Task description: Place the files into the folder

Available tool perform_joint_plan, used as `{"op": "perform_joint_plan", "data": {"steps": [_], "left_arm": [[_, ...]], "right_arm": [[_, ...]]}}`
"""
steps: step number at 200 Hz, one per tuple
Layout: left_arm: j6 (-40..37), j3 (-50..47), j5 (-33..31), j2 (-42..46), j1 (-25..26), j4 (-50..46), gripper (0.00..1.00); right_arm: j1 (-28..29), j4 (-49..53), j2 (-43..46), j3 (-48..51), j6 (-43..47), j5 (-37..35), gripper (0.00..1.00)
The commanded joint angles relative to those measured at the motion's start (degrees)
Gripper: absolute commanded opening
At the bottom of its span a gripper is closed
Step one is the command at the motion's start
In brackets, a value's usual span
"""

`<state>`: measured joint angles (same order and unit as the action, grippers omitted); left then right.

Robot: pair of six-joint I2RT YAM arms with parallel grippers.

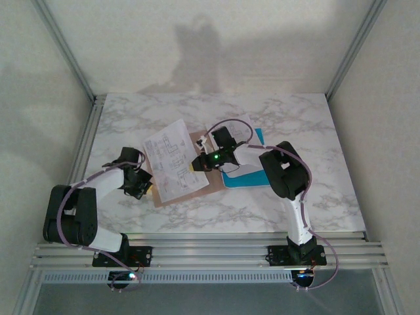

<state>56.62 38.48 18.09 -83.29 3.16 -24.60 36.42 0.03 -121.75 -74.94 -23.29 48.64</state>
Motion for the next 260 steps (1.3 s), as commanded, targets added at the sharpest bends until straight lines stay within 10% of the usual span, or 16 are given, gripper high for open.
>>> {"op": "perform_joint_plan", "data": {"steps": [1,260], "left_arm": [[0.6,-1.4,-2.7,-1.3,-0.5,9.8,0.00],[0.7,-1.9,-2.3,-2.1,-0.7,11.4,0.00]], "right_arm": [[0.7,-2.3,-1.0,0.9,-2.2,0.0,0.00],[3.5,-8.8,-2.0,4.5,-14.4,-1.5,0.00]]}}
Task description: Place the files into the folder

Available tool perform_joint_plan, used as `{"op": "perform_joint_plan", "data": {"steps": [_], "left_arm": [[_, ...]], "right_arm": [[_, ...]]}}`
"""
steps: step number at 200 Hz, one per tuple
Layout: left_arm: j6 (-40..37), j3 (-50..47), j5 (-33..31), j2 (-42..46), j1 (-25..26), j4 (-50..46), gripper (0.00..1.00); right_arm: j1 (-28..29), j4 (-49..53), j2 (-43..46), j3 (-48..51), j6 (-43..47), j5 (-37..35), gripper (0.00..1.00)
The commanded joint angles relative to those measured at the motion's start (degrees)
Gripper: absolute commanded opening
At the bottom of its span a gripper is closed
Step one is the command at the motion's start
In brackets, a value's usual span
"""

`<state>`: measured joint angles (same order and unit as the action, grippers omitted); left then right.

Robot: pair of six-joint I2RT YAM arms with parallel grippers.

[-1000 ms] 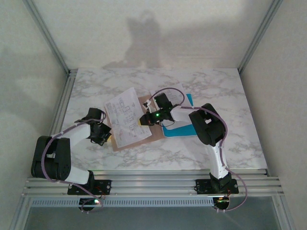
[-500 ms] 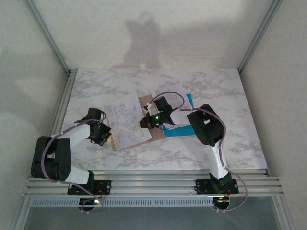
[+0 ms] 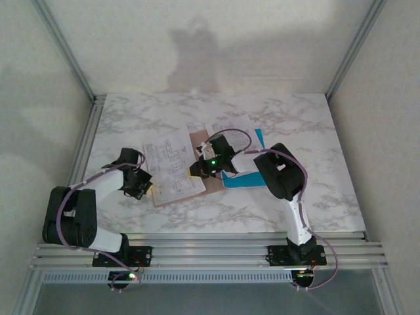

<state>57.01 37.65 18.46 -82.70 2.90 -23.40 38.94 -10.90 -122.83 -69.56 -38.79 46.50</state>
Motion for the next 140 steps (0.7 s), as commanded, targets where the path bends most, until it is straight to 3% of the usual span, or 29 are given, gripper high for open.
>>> {"op": "perform_joint_plan", "data": {"steps": [1,54,106,121,140], "left_arm": [[0.4,-1.1,-2.6,-2.7,-0.5,10.2,0.00],[0.3,-0.7,-2.5,-3.3,-0.5,10.6,0.00],[0.1,0.0,-2.5,-3.4,-0.5,10.3,0.00],[0.0,0.4,-3.2,-2.9,-0.5,9.2,0.00],[-0.4,1.5,-5.3,-1.2,-0.5,6.7,0.00]], "right_arm": [[1.0,2.2,-0.9,-0.9,1.2,0.7,0.00],[1.1,10.9,-0.5,-2.9,7.9,1.1,0.00],[1.2,12.0,0.2,-3.1,6.7,-0.6,0.00],[1.3,14.0,1.0,-3.7,5.6,-2.2,0.15],[1.2,17.3,3.8,-4.5,4.3,-5.5,0.26]]}}
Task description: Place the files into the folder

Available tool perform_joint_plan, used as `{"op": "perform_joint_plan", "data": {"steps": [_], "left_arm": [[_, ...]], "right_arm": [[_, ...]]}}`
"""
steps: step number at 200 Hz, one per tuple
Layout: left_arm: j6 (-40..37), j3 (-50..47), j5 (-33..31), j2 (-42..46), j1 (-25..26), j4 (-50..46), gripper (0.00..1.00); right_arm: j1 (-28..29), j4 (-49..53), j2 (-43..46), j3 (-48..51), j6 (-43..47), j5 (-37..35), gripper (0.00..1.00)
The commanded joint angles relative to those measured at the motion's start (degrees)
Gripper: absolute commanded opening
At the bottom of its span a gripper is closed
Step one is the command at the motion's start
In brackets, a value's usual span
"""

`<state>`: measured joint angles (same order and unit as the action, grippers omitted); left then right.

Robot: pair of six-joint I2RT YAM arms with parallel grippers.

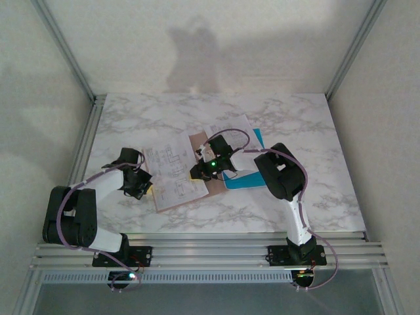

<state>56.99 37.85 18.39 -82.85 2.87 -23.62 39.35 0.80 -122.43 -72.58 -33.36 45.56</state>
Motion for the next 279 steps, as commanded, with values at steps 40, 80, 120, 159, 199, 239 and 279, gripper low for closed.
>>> {"op": "perform_joint_plan", "data": {"steps": [40,80,120,159,199,239,279], "left_arm": [[-2.1,5.3,-9.5,3.3,-0.2,0.1,0.01],[-1.7,7.1,-5.7,4.6,5.1,1.0,0.04],[3.8,7.0,-3.5,1.2,18.1,6.9,0.02],[8.0,6.5,-3.1,-3.8,26.3,11.6,0.00],[8.4,6.4,-2.9,-7.4,29.4,12.1,0.00],[8.3,4.3,-2.9,-7.9,29.6,11.9,0.00],[8.7,2.8,-3.3,-7.9,29.6,12.3,0.00]], "right_arm": [[0.2,13.5,15.0,0.5,-6.1,-22.9,0.53],[-0.5,20.9,19.0,-0.8,-14.5,-35.1,0.62],[-0.3,33.5,11.8,-10.8,-21.4,-39.7,0.64],[0.3,38.0,7.2,-16.4,-25.8,-39.7,0.73],[1.2,40.4,3.9,-20.8,-28.1,-39.8,0.73],[1.7,41.2,2.2,-22.2,-29.2,-39.2,0.73],[2.2,41.9,-0.5,-24.7,-30.0,-39.1,0.72]]}}
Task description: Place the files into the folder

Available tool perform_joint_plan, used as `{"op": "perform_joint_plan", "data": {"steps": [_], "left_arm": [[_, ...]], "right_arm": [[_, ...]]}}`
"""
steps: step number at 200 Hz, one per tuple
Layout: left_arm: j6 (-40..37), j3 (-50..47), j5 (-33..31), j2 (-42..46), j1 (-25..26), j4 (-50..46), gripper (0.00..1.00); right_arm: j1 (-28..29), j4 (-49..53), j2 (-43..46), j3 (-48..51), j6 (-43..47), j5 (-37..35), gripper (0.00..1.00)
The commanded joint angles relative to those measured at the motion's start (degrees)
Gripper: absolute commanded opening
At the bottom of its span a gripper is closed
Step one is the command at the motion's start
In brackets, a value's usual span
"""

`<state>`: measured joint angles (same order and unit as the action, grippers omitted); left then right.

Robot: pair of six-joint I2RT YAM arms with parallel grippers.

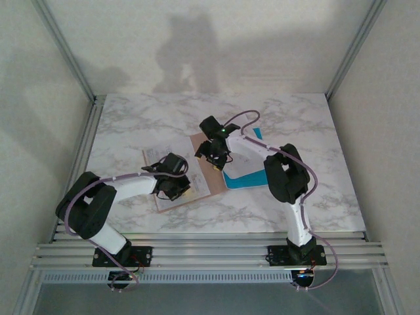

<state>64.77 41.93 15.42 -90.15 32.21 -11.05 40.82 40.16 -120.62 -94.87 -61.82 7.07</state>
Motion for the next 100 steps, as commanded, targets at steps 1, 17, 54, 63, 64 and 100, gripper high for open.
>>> {"op": "perform_joint_plan", "data": {"steps": [1,17,54,63,64,100], "left_arm": [[0.9,-1.3,-0.3,-0.6,0.3,-0.2,0.00],[1.0,-1.5,-0.3,-0.7,0.3,0.0,0.00],[1.1,-1.5,-0.7,-0.6,0.3,-0.2,0.00],[1.0,-1.5,-0.8,-0.6,0.3,-0.2,0.00],[1.0,-1.5,-0.8,-0.5,0.3,-0.3,0.00],[1.2,-1.7,-1.1,-0.2,0.3,-0.4,0.00]], "right_arm": [[0.8,2.5,-2.4,-2.4,-1.6,-0.6,0.72],[0.8,2.9,-3.7,-3.7,-1.8,-0.6,0.72],[0.8,5.1,-6.2,-6.8,-1.2,-3.1,0.72],[0.8,5.8,-6.9,-7.3,-0.9,-3.8,0.71],[0.8,5.8,-7.0,-7.4,-0.9,-3.9,0.71],[0.8,6.2,-8.7,-7.2,-0.1,-5.4,0.70]]}}
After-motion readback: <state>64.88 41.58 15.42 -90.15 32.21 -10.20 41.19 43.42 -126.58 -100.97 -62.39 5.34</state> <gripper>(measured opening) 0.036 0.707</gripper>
